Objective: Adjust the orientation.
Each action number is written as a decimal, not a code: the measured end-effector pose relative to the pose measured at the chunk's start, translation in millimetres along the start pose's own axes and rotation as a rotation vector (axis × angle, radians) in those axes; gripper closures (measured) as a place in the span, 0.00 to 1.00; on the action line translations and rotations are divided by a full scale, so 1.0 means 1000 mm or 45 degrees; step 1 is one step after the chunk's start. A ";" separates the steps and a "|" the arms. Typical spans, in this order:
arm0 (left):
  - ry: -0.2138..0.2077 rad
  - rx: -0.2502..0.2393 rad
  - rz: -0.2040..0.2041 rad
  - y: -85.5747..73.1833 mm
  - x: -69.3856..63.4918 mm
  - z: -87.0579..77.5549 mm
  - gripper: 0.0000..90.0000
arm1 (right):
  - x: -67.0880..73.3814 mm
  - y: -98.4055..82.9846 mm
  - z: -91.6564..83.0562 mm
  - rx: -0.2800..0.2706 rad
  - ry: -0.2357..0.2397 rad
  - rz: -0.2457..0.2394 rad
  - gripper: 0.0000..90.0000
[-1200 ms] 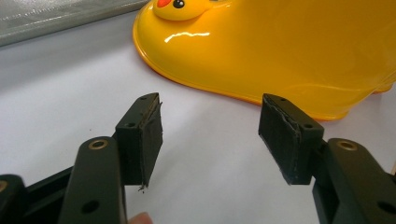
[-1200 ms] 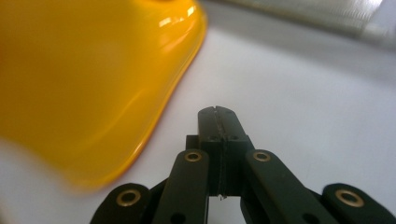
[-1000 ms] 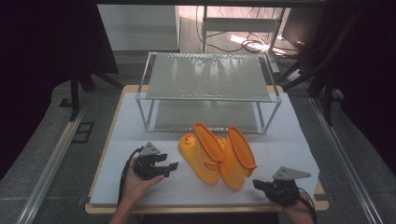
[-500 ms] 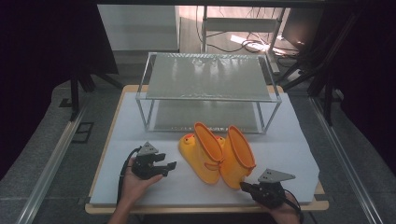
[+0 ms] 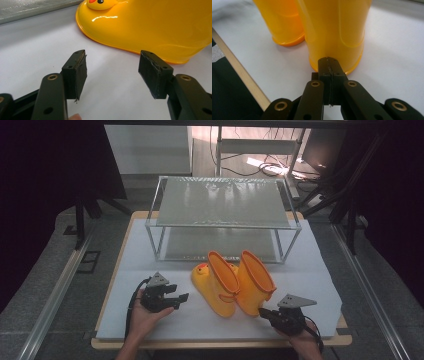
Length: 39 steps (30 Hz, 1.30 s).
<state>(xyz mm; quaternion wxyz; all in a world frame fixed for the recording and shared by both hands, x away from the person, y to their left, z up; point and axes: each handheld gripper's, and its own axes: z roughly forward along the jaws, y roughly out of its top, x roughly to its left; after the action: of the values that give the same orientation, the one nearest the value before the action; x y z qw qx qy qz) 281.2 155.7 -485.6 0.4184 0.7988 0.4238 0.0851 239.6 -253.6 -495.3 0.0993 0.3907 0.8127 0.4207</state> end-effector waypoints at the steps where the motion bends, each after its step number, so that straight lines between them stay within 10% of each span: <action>1: 0.000 0.002 0.000 0.000 0.000 0.000 0.44 | -0.001 0.001 0.001 0.000 0.003 0.004 1.00; 16: 0.000 0.008 -0.003 -0.002 0.001 0.001 0.44 | -0.004 0.004 0.002 -0.021 0.035 -0.004 0.99; 22: 0.001 0.013 -0.003 -0.001 0.001 0.002 0.44 | -0.036 0.009 -0.010 -0.063 -0.040 0.081 1.00; 27: -0.001 0.020 0.003 -0.002 -0.001 0.004 0.44 | -0.059 0.030 0.016 -0.033 -0.056 0.089 1.00; 39: -0.007 0.021 -0.005 -0.003 0.001 0.005 0.44 | -0.064 0.050 0.078 0.082 -0.034 0.048 1.00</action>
<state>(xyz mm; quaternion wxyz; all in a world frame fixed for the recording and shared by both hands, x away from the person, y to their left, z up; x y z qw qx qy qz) 283.0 154.6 -491.0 0.4132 0.8016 0.4249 0.0787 348.4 -235.1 -516.6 0.0896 0.4144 0.8169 0.3909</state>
